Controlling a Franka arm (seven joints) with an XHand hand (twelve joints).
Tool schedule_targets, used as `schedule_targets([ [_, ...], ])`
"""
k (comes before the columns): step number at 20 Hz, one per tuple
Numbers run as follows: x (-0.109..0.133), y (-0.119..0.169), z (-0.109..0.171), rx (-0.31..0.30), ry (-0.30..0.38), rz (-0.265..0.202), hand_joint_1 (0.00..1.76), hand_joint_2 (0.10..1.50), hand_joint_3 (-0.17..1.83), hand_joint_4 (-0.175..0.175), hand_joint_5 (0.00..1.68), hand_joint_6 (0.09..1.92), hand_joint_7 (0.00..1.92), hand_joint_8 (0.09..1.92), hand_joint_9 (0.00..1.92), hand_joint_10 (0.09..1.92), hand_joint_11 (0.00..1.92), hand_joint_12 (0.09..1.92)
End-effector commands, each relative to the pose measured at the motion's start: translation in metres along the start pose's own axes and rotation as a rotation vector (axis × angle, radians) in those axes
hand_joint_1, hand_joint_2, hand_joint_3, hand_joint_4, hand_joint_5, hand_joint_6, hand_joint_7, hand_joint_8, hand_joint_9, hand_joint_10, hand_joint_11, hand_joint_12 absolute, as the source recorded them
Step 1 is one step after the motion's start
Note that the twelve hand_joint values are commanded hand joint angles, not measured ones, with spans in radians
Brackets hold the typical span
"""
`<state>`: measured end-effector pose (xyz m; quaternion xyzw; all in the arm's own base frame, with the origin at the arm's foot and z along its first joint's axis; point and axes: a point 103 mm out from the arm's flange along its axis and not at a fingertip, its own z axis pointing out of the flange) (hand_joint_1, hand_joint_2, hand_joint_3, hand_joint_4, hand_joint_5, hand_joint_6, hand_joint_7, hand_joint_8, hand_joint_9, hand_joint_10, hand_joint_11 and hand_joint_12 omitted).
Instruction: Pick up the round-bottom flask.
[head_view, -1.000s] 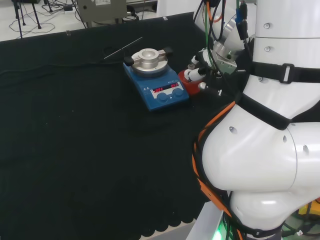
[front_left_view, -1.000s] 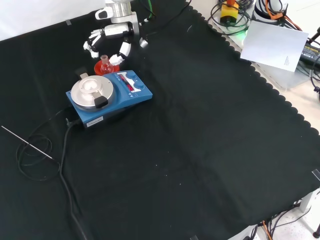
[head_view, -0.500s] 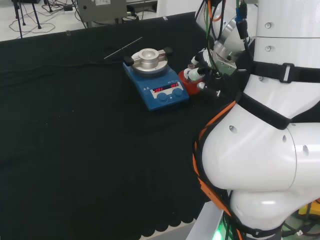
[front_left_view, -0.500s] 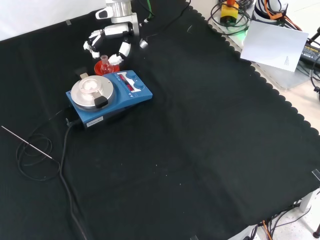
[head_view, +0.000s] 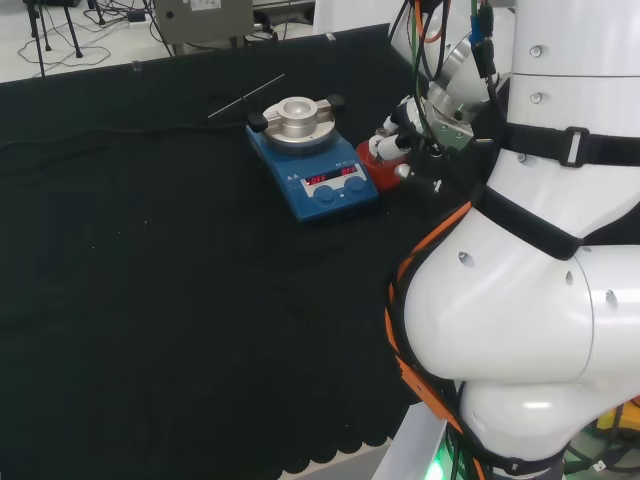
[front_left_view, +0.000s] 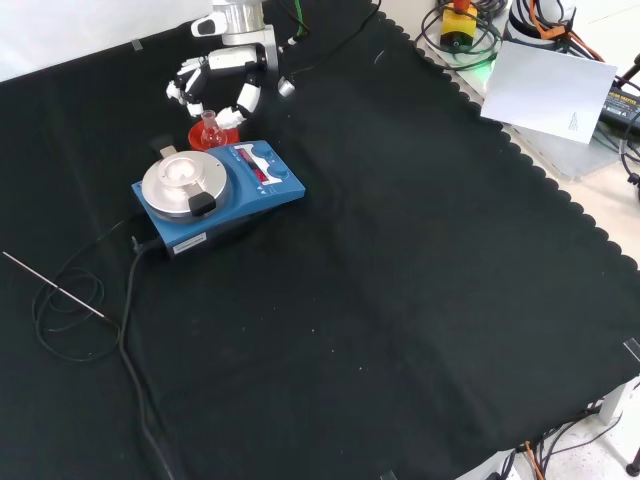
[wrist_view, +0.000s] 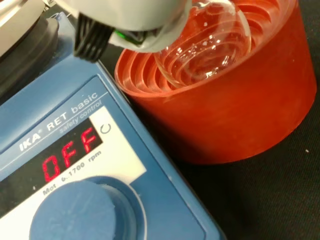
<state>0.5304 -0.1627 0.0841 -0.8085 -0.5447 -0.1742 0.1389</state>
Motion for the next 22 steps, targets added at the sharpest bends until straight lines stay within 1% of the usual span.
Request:
schedule_targets([
  [1, -0.0004, -0.0002, 0.0, -0.007, 0.002, 0.002, 1.03, 0.61, 0.77, -0.084, 0.83, 0.83, 0.22, 0.69, 0.45, 0.74, 0.09, 1.4],
  [7, 0.0, 0.0001, 0.0008, -0.006, 0.004, 0.004, 1.04, 0.62, 0.77, -0.088, 0.84, 0.83, 0.23, 0.69, 0.46, 0.74, 0.1, 1.4],
  [18, 0.002, 0.0008, 0.0045, -0.004, -0.002, 0.007, 1.05, 0.61, 0.77, -0.089, 0.76, 0.86, 0.23, 0.69, 0.46, 0.73, 0.1, 1.39],
  [22, 0.0025, 0.0015, 0.0057, -0.009, -0.003, 0.008, 1.05, 0.61, 0.77, -0.093, 0.8, 0.88, 0.23, 0.69, 0.47, 0.73, 0.11, 1.39],
])
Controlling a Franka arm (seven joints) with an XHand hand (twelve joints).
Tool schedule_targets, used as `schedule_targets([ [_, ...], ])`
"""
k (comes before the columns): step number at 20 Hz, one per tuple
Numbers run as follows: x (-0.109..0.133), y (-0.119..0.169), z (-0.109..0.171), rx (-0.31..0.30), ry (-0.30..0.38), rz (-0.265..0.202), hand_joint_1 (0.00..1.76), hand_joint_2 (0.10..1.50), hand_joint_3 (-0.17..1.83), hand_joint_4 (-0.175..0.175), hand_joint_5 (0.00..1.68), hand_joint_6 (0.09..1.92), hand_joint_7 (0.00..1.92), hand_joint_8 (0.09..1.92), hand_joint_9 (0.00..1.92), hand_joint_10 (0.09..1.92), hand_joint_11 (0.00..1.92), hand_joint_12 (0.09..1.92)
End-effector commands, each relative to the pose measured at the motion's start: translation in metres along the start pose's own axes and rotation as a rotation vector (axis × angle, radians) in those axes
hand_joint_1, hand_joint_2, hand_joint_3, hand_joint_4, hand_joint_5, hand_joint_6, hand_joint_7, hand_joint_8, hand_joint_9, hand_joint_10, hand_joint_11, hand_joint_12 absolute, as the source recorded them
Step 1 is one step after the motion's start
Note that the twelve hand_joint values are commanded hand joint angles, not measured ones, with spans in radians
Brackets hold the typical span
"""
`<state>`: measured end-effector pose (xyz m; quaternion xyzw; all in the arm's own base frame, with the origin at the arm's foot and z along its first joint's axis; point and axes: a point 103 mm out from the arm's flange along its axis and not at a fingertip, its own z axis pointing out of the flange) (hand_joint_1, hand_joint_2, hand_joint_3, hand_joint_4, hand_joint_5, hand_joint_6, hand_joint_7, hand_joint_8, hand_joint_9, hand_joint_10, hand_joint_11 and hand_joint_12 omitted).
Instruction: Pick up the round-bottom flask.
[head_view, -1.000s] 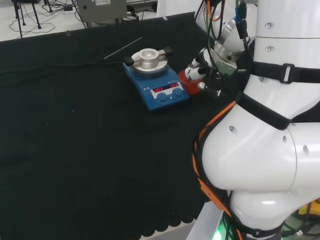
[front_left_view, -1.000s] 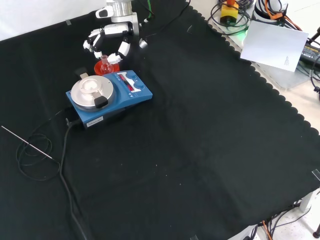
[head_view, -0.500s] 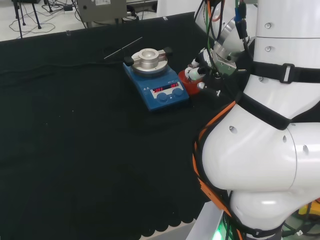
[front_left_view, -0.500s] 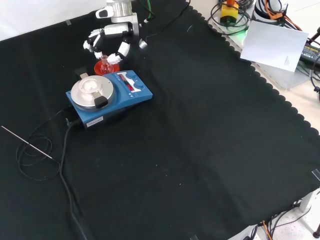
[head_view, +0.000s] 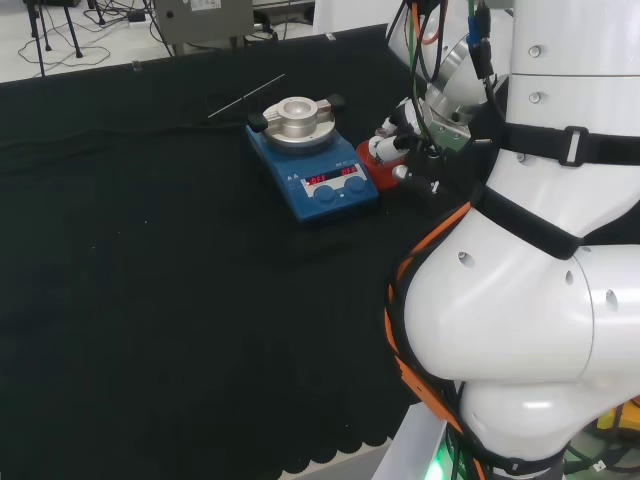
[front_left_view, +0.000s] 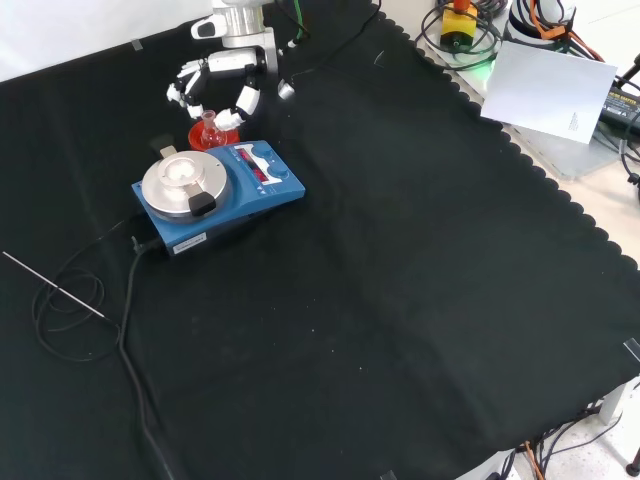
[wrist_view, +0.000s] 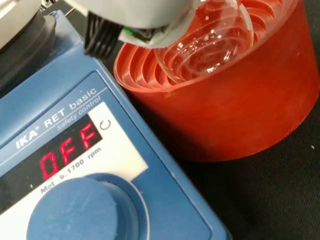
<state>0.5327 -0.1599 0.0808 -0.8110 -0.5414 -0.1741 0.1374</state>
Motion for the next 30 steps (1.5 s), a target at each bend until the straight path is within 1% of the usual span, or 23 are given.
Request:
schedule_targets([
  [1, 0.001, 0.0, 0.001, -0.005, -0.001, 0.001, 1.05, 0.61, 0.77, -0.094, 0.81, 0.88, 0.23, 0.69, 0.47, 0.73, 0.11, 1.39],
  [5, 0.002, 0.002, 0.002, -0.005, 0.015, 0.006, 1.05, 0.61, 0.77, -0.096, 0.82, 0.88, 0.24, 0.69, 0.47, 0.73, 0.11, 1.39],
  [8, 0.002, 0.002, 0.002, -0.012, 0.015, 0.01, 1.05, 0.62, 0.77, -0.099, 0.84, 0.88, 0.24, 0.69, 0.48, 0.73, 0.12, 1.39],
  [10, 0.002, 0.002, 0.003, -0.017, 0.007, 0.004, 1.05, 0.62, 0.77, -0.105, 0.86, 0.88, 0.25, 0.7, 0.48, 0.73, 0.12, 1.39],
  [12, 0.002, 0.001, 0.003, -0.026, 0.001, 0.005, 1.07, 0.81, 0.51, -0.006, 0.97, 0.95, 0.25, 0.71, 0.49, 0.73, 0.13, 1.39],
  [13, 0.002, 0.001, 0.002, -0.032, -0.003, 0.007, 1.08, 0.88, 0.4, 0.02, 1.0, 0.95, 0.26, 0.71, 0.5, 0.73, 0.13, 1.39],
  [14, 0.002, 0.001, 0.002, -0.04, -0.003, 0.009, 1.09, 0.91, 0.33, 0.026, 1.02, 0.94, 0.27, 0.71, 0.51, 0.73, 0.14, 1.39],
  [15, 0.003, 0.001, 0.001, -0.05, -0.004, 0.009, 1.09, 0.93, 0.3, 0.022, 1.05, 0.92, 0.28, 0.71, 0.52, 0.72, 0.16, 1.38],
  [16, 0.003, 0.001, 0.0, -0.062, -0.003, 0.009, 1.1, 0.91, 0.33, 0.013, 1.06, 0.92, 0.3, 0.7, 0.54, 0.71, 0.17, 1.38],
  [18, 0.003, 0.001, -0.003, -0.07, 0.004, 0.011, 1.11, 0.86, 0.44, -0.008, 1.07, 0.94, 0.33, 0.69, 0.58, 0.68, 0.21, 1.36],
  [22, 0.004, 0.001, -0.008, -0.09, 0.008, 0.009, 1.11, 0.78, 0.62, -0.004, 1.06, 1.03, 0.36, 0.69, 0.62, 0.66, 0.27, 1.36],
  [24, 0.004, 0.0, -0.01, -0.098, 0.013, 0.008, 1.11, 0.76, 0.66, -0.006, 1.06, 1.05, 0.37, 0.69, 0.63, 0.66, 0.28, 1.36],
  [30, 0.009, -0.003, -0.019, -0.096, 0.019, -0.004, 1.12, 0.73, 0.72, -0.019, 1.06, 1.06, 0.39, 0.7, 0.65, 0.66, 0.29, 1.36],
])
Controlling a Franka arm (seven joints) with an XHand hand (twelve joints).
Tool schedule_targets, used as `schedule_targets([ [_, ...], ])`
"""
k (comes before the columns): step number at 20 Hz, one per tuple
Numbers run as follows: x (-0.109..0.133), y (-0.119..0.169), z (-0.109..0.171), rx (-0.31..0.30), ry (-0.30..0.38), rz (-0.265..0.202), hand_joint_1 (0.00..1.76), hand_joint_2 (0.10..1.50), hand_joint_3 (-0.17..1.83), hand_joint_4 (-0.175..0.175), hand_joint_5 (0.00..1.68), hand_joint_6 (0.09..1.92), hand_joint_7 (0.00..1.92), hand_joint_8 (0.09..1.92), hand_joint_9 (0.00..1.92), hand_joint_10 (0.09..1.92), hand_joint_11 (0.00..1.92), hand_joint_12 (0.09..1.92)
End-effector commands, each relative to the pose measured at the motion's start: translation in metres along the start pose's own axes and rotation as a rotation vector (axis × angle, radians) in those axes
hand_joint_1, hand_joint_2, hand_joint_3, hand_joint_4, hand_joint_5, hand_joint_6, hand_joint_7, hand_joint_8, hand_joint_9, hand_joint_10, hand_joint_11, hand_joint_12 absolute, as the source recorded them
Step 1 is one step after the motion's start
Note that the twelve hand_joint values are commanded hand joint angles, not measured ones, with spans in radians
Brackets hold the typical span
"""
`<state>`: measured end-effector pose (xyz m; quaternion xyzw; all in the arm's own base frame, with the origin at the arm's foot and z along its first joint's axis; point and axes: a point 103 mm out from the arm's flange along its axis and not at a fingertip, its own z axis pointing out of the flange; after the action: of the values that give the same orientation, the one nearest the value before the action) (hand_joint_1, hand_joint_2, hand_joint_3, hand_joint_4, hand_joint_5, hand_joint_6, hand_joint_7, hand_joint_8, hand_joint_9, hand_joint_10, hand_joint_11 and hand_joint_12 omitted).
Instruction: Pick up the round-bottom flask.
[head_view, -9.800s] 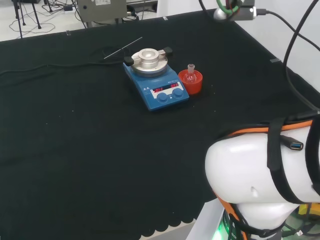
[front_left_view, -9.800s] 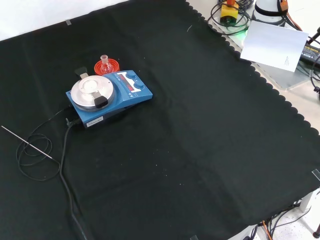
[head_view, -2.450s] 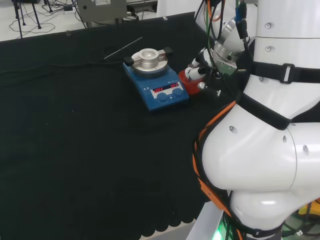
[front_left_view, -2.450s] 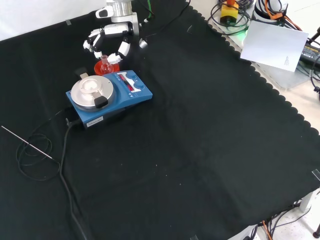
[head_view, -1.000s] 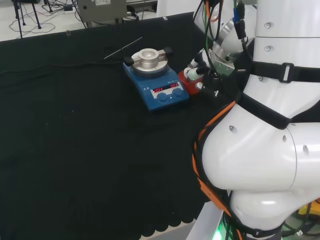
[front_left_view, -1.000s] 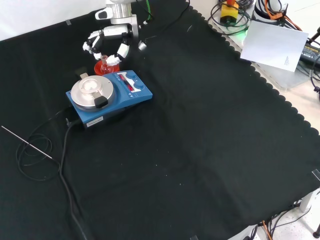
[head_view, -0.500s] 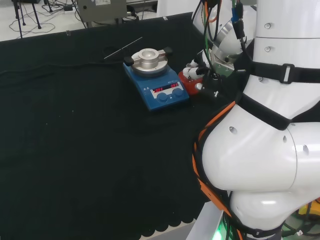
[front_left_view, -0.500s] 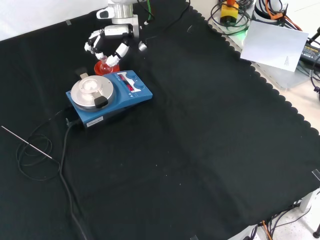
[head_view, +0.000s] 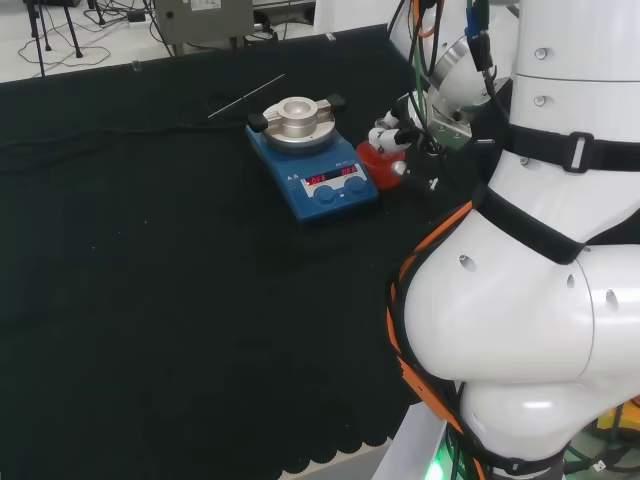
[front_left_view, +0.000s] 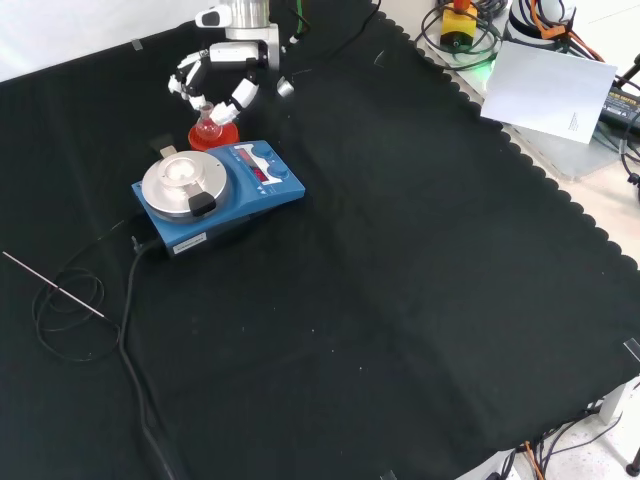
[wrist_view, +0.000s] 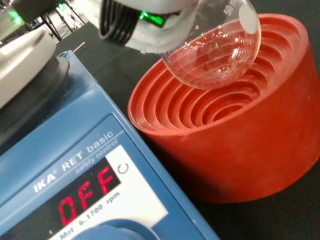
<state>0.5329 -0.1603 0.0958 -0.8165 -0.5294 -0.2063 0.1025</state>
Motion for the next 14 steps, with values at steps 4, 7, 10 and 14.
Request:
schedule_targets([
  [4, 0.017, -0.005, -0.027, -0.001, 0.016, -0.004, 1.12, 0.71, 0.77, -0.034, 1.07, 1.08, 0.4, 0.7, 0.65, 0.66, 0.29, 1.36],
  [7, 0.024, -0.007, -0.037, -0.003, 0.02, -0.009, 1.12, 0.7, 0.77, -0.035, 1.07, 1.08, 0.4, 0.7, 0.65, 0.66, 0.29, 1.36],
  [10, 0.031, -0.01, -0.047, 0.007, 0.024, -0.009, 1.12, 0.7, 0.78, -0.036, 1.07, 1.08, 0.4, 0.7, 0.65, 0.66, 0.29, 1.36],
  [14, 0.037, -0.012, -0.051, 0.008, 0.022, -0.015, 1.13, 0.69, 0.81, -0.049, 1.07, 1.09, 0.4, 0.7, 0.65, 0.66, 0.29, 1.36],
])
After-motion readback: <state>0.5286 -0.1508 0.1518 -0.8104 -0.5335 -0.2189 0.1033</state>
